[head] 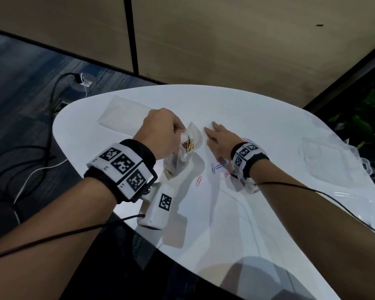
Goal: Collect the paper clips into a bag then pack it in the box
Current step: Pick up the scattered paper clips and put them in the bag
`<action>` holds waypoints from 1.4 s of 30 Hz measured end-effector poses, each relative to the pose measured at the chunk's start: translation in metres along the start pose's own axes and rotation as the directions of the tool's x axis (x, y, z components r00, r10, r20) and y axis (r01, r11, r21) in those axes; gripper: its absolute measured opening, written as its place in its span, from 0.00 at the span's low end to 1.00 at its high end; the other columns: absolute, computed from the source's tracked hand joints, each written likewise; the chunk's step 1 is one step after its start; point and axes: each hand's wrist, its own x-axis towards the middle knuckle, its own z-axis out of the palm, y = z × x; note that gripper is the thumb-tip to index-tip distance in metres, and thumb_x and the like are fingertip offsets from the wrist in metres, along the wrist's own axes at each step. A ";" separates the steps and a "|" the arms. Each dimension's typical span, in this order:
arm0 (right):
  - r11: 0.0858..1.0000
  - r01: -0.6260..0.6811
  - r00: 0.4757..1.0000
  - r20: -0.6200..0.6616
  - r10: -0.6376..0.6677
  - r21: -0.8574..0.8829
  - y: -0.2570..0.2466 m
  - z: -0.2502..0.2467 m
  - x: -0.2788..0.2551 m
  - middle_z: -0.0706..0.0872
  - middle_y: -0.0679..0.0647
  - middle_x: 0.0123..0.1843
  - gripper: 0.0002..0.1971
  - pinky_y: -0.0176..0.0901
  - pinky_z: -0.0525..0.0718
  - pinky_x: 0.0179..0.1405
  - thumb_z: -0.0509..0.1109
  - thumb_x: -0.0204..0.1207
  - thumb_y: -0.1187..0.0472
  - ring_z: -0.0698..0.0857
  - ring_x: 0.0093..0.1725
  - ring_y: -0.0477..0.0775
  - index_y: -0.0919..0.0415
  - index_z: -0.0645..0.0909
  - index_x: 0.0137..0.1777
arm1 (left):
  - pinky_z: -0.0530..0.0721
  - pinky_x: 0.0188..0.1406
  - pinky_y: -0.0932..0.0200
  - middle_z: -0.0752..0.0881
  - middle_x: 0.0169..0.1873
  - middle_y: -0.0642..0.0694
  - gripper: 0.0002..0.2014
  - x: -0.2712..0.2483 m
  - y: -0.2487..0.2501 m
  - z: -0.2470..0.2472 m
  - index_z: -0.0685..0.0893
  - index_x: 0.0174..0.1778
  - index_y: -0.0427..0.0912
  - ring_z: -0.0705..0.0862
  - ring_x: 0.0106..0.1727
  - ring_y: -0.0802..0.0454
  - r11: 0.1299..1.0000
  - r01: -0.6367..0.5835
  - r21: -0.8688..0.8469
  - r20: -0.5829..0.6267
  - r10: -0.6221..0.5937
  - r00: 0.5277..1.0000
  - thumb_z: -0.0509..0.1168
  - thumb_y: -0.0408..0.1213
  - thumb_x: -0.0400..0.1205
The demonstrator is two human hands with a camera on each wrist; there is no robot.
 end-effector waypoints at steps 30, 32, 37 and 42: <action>0.256 0.006 0.984 -0.052 0.172 0.967 -0.078 -0.070 -0.098 0.92 0.61 0.49 0.10 0.45 0.89 0.58 0.74 0.78 0.64 0.92 0.45 0.54 0.69 0.89 0.55 | 0.92 0.53 0.46 0.92 0.46 0.40 0.10 -0.003 0.014 0.013 0.92 0.51 0.38 0.92 0.43 0.41 1.000 0.004 0.000 0.027 -0.004 1.000 0.65 0.27 0.83; 0.573 0.032 0.971 -0.161 0.175 0.819 -0.083 -0.071 -0.097 0.93 0.54 0.47 0.09 0.48 0.90 0.55 0.72 0.80 0.59 0.93 0.43 0.50 0.59 0.91 0.54 | 0.92 0.52 0.45 0.92 0.44 0.39 0.10 -0.002 0.014 0.013 0.92 0.50 0.38 0.92 0.43 0.40 1.000 0.007 -0.016 0.028 -0.007 1.000 0.65 0.27 0.83; 0.620 0.222 0.888 -0.419 0.190 0.752 -0.066 -0.076 -0.105 0.93 0.51 0.45 0.10 0.50 0.91 0.52 0.68 0.81 0.63 0.92 0.44 0.47 0.59 0.91 0.53 | 0.91 0.53 0.44 0.92 0.45 0.39 0.10 0.002 0.012 0.013 0.92 0.50 0.37 0.92 0.44 0.39 0.999 0.036 -0.035 0.022 -0.035 0.999 0.65 0.25 0.82; 0.938 0.317 0.920 -0.284 -0.268 0.140 -0.049 -0.020 -0.126 0.83 0.52 0.72 0.18 0.54 0.84 0.63 0.58 0.85 0.55 0.86 0.61 0.56 0.54 0.82 0.69 | 0.91 0.54 0.45 0.92 0.47 0.39 0.11 0.004 0.007 0.009 0.92 0.50 0.37 0.92 0.45 0.39 0.999 0.035 -0.027 0.016 -0.035 0.999 0.64 0.26 0.82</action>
